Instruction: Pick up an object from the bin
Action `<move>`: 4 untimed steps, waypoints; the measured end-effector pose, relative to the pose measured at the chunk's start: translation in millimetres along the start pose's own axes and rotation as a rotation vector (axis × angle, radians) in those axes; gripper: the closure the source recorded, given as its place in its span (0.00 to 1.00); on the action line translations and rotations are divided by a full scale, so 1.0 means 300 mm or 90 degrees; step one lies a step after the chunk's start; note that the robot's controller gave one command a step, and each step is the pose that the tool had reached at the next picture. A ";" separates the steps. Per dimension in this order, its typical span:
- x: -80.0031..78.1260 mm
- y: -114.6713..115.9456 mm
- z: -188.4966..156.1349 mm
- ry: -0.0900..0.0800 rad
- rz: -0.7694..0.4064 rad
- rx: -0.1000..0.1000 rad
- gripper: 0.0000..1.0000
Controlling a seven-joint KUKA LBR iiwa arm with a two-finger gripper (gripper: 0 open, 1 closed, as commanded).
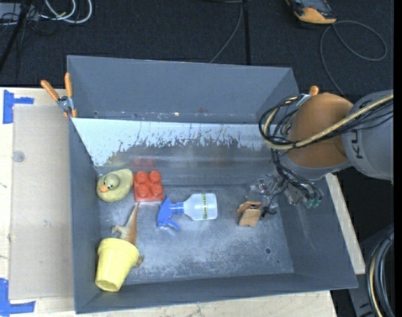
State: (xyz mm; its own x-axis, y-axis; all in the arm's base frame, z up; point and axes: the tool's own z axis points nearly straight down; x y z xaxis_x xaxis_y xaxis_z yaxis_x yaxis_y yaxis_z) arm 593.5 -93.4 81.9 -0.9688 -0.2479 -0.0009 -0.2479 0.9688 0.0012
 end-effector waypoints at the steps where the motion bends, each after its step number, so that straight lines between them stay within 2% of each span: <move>1: -0.015 0.045 -0.286 0.002 -0.012 -0.002 0.00; 2: -0.035 0.064 -0.445 -0.007 -0.019 0.002 0.00; 3: 0.020 0.047 -0.304 -0.002 -0.065 0.000 0.00; 4: 0.018 0.063 -0.190 -0.003 -0.047 0.000 0.00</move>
Offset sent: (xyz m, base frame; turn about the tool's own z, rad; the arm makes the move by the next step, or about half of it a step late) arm 0.0000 0.0000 0.0000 0.0000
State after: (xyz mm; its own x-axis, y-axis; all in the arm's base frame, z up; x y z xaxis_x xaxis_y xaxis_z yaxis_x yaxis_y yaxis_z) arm 583.6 -76.7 138.8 -0.9476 -0.3193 -0.0054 -0.3193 0.9477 0.0009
